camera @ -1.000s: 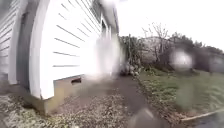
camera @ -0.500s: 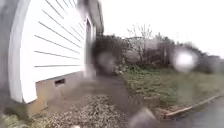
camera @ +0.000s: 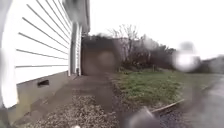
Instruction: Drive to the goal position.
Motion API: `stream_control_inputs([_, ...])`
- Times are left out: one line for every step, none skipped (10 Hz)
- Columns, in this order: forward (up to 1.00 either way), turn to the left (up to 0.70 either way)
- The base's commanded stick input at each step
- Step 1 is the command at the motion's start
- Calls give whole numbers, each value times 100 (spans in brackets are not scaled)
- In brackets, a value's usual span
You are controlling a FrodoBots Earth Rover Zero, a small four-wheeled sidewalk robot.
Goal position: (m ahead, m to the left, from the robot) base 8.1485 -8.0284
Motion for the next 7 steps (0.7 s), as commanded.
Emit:
stream_control_inputs([0, -70])
stream_control_inputs([0, -70])
stream_control_inputs([0, -70])
stream_control_inputs([0, -70])
stream_control_inputs([0, -70])
stream_control_inputs([0, -70])
stream_control_inputs([0, -70])
